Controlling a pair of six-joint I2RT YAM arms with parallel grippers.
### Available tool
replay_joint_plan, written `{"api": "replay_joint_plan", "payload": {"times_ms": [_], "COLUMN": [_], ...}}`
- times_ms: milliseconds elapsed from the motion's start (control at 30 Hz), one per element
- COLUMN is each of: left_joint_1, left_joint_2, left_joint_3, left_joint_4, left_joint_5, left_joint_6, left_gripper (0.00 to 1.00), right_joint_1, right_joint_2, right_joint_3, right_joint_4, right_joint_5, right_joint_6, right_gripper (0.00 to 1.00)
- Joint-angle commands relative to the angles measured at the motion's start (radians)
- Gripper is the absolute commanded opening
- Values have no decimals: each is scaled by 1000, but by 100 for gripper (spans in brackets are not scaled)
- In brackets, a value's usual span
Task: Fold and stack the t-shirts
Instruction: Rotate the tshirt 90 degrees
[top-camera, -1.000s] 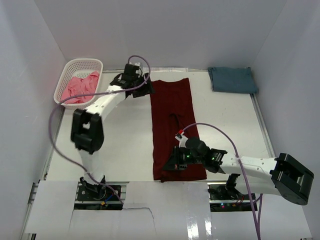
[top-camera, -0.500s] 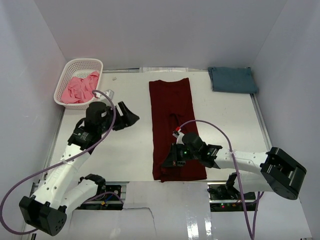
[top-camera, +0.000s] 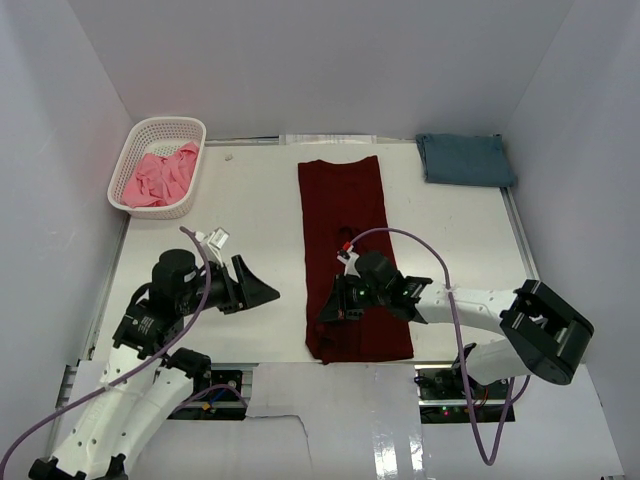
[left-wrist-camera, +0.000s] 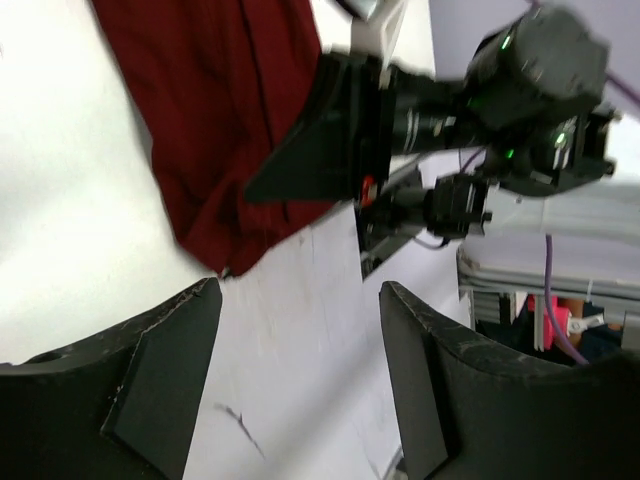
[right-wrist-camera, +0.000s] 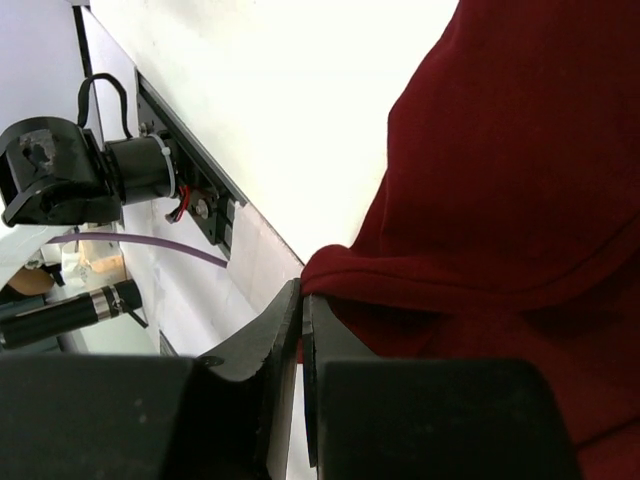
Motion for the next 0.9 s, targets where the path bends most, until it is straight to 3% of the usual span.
{"api": "replay_joint_plan", "payload": {"times_ms": [0,233,867], "left_joint_1": [-3,-3,-16], "left_joint_2": [-57,-105,33], "left_joint_3": [-39,-31,-50], "left_joint_4": [-181,-321,-121], "left_joint_5": [98,44,58], "left_joint_6": [38,98,95], "left_gripper": [75,73,73], "right_joint_1": [-14,-30,-22], "right_joint_2": [25,56,-176], "right_joint_3": [52,98,-25], "right_joint_4": [7,-16,-203], "right_joint_5": [-27,-44,41], "right_joint_6": [-43,-72,-68], "right_gripper": [8,8,8]}}
